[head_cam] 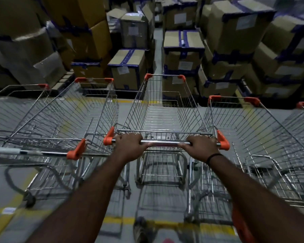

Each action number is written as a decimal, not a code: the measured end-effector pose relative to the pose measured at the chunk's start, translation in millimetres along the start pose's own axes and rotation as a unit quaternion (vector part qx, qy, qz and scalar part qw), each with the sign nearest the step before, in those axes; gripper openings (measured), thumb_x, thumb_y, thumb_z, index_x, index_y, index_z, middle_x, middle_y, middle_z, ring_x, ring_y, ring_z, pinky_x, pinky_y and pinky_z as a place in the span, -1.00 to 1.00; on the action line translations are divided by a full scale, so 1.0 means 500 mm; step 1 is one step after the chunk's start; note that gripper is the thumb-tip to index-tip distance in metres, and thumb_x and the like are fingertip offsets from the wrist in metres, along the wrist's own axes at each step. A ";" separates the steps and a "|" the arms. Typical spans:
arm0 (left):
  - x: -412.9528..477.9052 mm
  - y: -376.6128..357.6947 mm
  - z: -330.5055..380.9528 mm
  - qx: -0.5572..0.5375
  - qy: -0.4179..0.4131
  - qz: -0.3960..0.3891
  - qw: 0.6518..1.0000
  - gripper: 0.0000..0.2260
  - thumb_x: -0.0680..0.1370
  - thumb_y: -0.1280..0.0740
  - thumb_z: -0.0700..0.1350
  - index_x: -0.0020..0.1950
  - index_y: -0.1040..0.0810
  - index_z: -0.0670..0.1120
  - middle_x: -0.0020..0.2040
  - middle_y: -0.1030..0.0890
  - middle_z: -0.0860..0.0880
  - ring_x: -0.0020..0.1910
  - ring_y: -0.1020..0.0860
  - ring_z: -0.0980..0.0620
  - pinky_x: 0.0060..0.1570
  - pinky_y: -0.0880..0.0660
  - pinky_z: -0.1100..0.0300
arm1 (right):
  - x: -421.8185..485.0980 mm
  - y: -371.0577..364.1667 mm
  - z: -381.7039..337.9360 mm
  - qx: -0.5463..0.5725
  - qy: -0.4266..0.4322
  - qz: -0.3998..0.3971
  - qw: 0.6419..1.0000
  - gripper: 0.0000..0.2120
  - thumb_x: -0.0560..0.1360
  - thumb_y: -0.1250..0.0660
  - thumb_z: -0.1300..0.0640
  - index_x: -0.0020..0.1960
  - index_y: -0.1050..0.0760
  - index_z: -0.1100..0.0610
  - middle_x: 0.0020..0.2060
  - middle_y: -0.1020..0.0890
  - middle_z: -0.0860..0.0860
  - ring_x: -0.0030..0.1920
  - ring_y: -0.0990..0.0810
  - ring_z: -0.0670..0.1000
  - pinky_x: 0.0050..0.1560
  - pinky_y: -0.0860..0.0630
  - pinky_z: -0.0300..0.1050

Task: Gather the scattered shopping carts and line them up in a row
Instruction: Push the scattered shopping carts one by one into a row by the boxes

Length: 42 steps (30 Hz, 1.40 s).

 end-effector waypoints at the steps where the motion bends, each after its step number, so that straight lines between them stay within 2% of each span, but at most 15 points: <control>1: -0.011 -0.001 0.007 -0.002 -0.002 -0.001 1.000 -0.56 0.54 -0.10 0.44 -0.13 -0.47 0.10 -0.08 -0.56 0.06 0.09 -0.51 -0.05 0.38 -0.20 -0.25 | -0.011 0.001 0.005 -0.001 0.000 -0.002 1.000 -0.53 0.53 -0.08 -0.43 -0.10 -0.50 -0.08 -0.18 -0.62 -0.08 -0.02 -0.61 0.06 0.30 -0.26 0.25; 3: -0.027 -0.004 0.016 0.000 -0.002 -0.001 1.000 -0.55 0.54 -0.11 0.43 -0.11 -0.50 0.09 -0.06 -0.58 0.05 0.09 -0.52 -0.05 0.34 -0.19 -0.22 | -0.030 0.004 0.010 -0.002 0.002 -0.002 1.000 -0.54 0.53 -0.07 -0.43 -0.11 -0.48 -0.08 -0.22 -0.59 -0.10 -0.05 -0.60 0.04 0.32 -0.26 0.27; 7: -0.055 -0.005 0.021 0.005 -0.003 -0.006 1.000 -0.49 0.53 -0.09 0.46 -0.08 -0.54 0.06 -0.06 -0.60 0.05 0.08 -0.53 -0.06 0.30 -0.23 -0.19 | -0.061 0.000 0.010 -0.004 0.002 0.003 1.000 -0.48 0.53 -0.07 -0.43 0.06 -0.57 -0.06 -0.23 -0.54 -0.12 0.00 -0.60 0.05 0.32 -0.22 0.23; 11: -0.083 -0.001 0.026 0.015 -0.003 -0.007 1.000 -0.56 0.54 -0.11 0.44 -0.14 -0.47 0.10 -0.06 -0.60 0.07 0.08 -0.53 -0.04 0.31 -0.23 -0.18 | -0.086 -0.006 0.010 0.004 -0.001 0.002 1.000 -0.42 0.53 -0.06 -0.44 0.16 -0.56 -0.03 -0.04 -0.68 -0.04 0.09 -0.61 0.07 0.39 -0.16 0.29; 14: -0.098 -0.001 0.029 0.019 -0.005 0.004 1.000 -0.54 0.54 -0.11 0.44 -0.15 -0.49 0.08 -0.12 -0.57 0.11 0.00 -0.52 0.00 0.32 -0.23 -0.19 | -0.101 -0.010 0.010 0.007 -0.001 -0.001 1.000 -0.41 0.53 -0.05 -0.45 0.19 -0.55 -0.04 0.02 -0.68 -0.03 0.11 -0.60 0.07 0.40 -0.15 0.31; 16: -0.108 -0.002 0.028 0.016 -0.009 0.009 1.000 -0.54 0.54 -0.12 0.44 -0.16 -0.48 0.07 -0.15 -0.56 0.11 -0.05 -0.48 0.03 0.32 -0.23 -0.19 | -0.110 -0.012 0.008 0.004 -0.002 -0.003 1.000 -0.39 0.52 -0.04 -0.46 0.19 -0.55 -0.03 0.03 -0.67 -0.03 0.12 -0.59 0.08 0.40 -0.15 0.34; 21: -0.129 0.000 0.012 0.009 -0.018 0.001 1.000 -0.50 0.52 -0.10 0.46 -0.10 -0.53 0.06 -0.11 -0.59 0.09 0.00 -0.50 0.00 0.31 -0.23 -0.21 | -0.137 -0.015 -0.012 -0.009 -0.013 -0.010 1.000 -0.43 0.53 -0.03 -0.45 0.14 -0.55 -0.06 -0.04 -0.65 -0.06 0.07 -0.59 0.05 0.40 -0.15 0.34; 24: -0.149 0.003 0.000 0.006 -0.025 0.001 1.000 -0.49 0.52 -0.11 0.46 -0.13 -0.51 0.04 -0.11 -0.59 0.08 0.03 -0.53 -0.02 0.30 -0.23 -0.19 | -0.157 -0.022 -0.029 -0.023 -0.018 -0.005 1.000 -0.51 0.53 -0.03 -0.45 -0.02 -0.50 -0.11 -0.17 -0.58 -0.12 -0.02 -0.58 0.02 0.37 -0.20 0.32; 27: -0.172 0.009 -0.009 0.013 -0.030 -0.006 0.999 -0.51 0.54 -0.13 0.43 -0.11 -0.51 0.03 -0.01 -0.62 0.03 0.13 -0.52 -0.07 0.30 -0.22 -0.17 | -0.177 -0.027 -0.045 -0.037 -0.024 -0.004 0.999 -0.53 0.53 -0.04 -0.44 -0.16 -0.41 -0.08 -0.28 -0.49 -0.16 -0.12 -0.52 -0.01 0.36 -0.23 0.29; 30: -0.192 0.009 -0.018 0.019 -0.030 -0.015 0.999 -0.54 0.54 -0.12 0.44 -0.02 -0.52 0.09 0.07 -0.61 0.02 0.19 -0.50 -0.07 0.38 -0.20 -0.24 | -0.198 -0.029 -0.060 -0.026 -0.025 0.000 0.999 -0.54 0.53 -0.06 -0.43 -0.21 -0.40 -0.07 -0.25 -0.54 -0.14 -0.11 -0.54 -0.01 0.34 -0.23 0.27; 34: -0.225 0.005 -0.040 0.023 -0.035 -0.019 0.999 -0.52 0.54 -0.10 0.45 -0.04 -0.53 0.08 0.05 -0.61 0.04 0.16 -0.51 -0.06 0.36 -0.23 -0.27 | -0.235 -0.040 -0.083 -0.021 -0.022 0.008 0.999 -0.54 0.54 -0.08 -0.41 -0.27 -0.35 -0.06 -0.26 -0.53 -0.13 -0.10 -0.55 0.02 0.29 -0.27 0.20; 39: -0.270 0.011 -0.056 0.015 -0.043 -0.015 0.999 -0.54 0.54 -0.13 0.43 -0.06 -0.51 0.06 0.01 -0.61 0.03 0.15 -0.50 -0.08 0.24 -0.26 -0.15 | -0.282 -0.052 -0.111 -0.026 -0.027 0.016 0.999 -0.51 0.54 -0.08 -0.41 -0.11 -0.51 -0.02 -0.14 -0.62 -0.09 -0.03 -0.57 0.03 0.27 -0.25 0.18; 42: -0.295 0.012 -0.064 0.009 -0.048 -0.017 0.999 -0.57 0.55 -0.14 0.42 -0.08 -0.47 0.07 0.00 -0.59 0.03 0.13 -0.50 -0.07 0.22 -0.25 -0.14 | -0.307 -0.057 -0.124 -0.019 -0.027 0.018 0.999 -0.50 0.54 -0.08 -0.42 -0.11 -0.50 -0.02 -0.15 -0.61 -0.11 -0.04 -0.57 0.02 0.26 -0.26 0.18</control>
Point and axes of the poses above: each hand's wrist, its own x-axis towards the middle knuckle, its own y-axis out of the back of the hand, z = x × y, the point moved 3 cm from there along x, towards the middle knuckle
